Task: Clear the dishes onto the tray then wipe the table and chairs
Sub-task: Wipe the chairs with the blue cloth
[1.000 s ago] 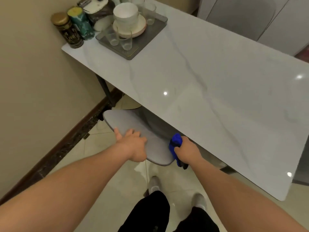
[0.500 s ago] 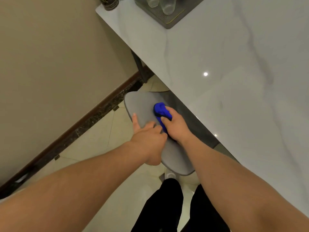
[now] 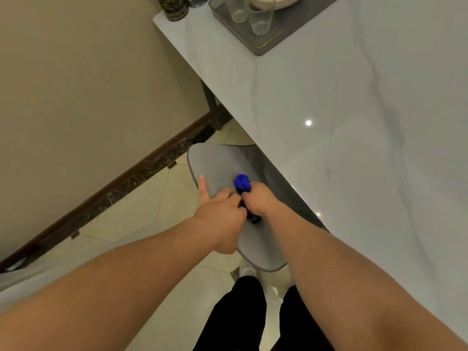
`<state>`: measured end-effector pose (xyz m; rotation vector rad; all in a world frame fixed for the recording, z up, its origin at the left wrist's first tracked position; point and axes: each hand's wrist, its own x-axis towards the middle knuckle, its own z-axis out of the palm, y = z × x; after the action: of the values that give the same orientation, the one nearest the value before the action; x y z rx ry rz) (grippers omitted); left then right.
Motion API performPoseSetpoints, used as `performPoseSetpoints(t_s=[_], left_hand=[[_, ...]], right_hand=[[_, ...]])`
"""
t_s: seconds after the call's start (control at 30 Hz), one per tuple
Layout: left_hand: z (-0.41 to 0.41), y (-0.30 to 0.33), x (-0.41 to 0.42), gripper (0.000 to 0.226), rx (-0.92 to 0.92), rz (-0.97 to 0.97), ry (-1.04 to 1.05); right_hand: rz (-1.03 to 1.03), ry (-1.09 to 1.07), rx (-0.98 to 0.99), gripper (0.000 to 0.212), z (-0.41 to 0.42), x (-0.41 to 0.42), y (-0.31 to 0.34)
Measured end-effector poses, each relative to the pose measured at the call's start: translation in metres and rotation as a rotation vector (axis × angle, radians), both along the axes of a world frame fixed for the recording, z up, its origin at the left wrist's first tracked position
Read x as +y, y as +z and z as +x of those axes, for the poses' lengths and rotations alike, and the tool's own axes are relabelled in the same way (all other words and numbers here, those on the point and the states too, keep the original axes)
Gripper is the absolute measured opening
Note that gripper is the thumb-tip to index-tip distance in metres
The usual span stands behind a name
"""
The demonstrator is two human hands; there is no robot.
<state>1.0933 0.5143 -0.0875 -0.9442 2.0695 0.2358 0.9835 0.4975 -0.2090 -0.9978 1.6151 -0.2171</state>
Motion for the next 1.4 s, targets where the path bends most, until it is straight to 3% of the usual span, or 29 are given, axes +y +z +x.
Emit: performPoseSetpoints(t_s=[0.13,0.2,0.33,0.53,0.77,1.07,1.4], left_hand=[[0.014,0.007,0.007,0.064,0.208,-0.019,0.049],[0.023,0.009,0.009,0.064,0.309,0.010,0.013],[0.022,0.034,0.001,0.067,0.372,0.155,0.068],[-0.013,0.080,-0.023,0.028,0.682,0.123,0.276],[-0.073,0.124,0.007,0.036,0.731,0.223,0.279],[-0.201,0.188,0.132,0.036,0.838,0.237,0.064],[-0.391,0.226,0.365,0.050,0.896,0.304,-0.124]], right_hand=[[0.009,-0.302,-0.605,0.015,-0.001,0.002,0.044],[0.037,-0.344,-0.775,0.021,-0.016,0.023,0.055],[-0.002,-0.456,-0.687,0.029,-0.045,0.055,0.077],[-0.154,-0.859,-0.601,0.037,-0.085,0.090,0.151],[-0.294,-1.084,-0.590,0.029,-0.128,0.156,0.218],[-0.500,-1.190,-0.592,0.027,-0.204,0.288,0.271],[-0.702,-1.308,-0.512,0.031,-0.369,0.523,0.312]])
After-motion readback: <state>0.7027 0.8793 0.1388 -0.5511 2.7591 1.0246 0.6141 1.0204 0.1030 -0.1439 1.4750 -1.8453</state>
